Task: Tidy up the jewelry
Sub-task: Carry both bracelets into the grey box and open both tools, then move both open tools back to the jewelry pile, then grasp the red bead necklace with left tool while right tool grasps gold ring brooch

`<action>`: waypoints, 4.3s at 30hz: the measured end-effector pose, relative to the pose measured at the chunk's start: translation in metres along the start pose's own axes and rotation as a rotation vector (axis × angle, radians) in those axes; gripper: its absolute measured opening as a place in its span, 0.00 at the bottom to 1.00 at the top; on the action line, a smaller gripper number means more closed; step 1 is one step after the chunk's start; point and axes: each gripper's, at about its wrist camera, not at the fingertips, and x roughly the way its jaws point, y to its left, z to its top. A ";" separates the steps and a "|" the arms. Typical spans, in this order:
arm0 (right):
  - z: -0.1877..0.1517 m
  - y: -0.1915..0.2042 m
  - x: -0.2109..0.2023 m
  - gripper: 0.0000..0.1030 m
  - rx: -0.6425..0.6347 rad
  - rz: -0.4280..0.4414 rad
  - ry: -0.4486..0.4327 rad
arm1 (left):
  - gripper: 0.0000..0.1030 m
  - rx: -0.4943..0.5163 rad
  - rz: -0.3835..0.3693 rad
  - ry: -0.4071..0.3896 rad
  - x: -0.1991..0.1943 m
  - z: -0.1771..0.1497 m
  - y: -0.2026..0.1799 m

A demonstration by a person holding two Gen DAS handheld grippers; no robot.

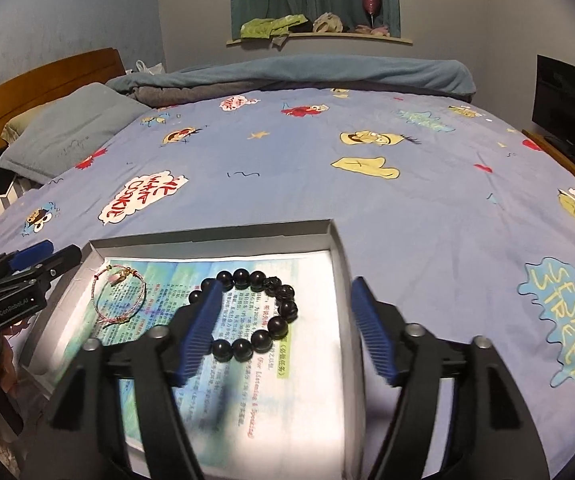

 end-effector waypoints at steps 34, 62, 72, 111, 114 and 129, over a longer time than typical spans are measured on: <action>-0.045 -0.007 -0.116 0.95 -0.010 0.033 -0.033 | 0.90 0.096 0.039 -0.017 -0.114 -0.046 -0.005; -0.118 0.012 -0.113 0.95 -0.092 0.115 0.075 | 0.90 0.138 -0.026 0.095 -0.126 -0.123 -0.006; -0.130 0.010 -0.093 0.95 -0.111 0.129 0.126 | 0.88 0.155 -0.081 0.131 -0.111 -0.132 -0.008; -0.173 0.037 -0.097 0.51 -0.381 0.267 0.291 | 0.62 0.272 -0.174 0.127 -0.093 -0.138 -0.044; -0.175 0.036 -0.094 0.43 -0.367 0.283 0.315 | 0.57 0.285 -0.173 0.125 -0.092 -0.138 -0.045; -0.177 0.039 -0.095 0.40 -0.379 0.278 0.322 | 0.43 0.306 -0.121 0.073 -0.099 -0.133 -0.038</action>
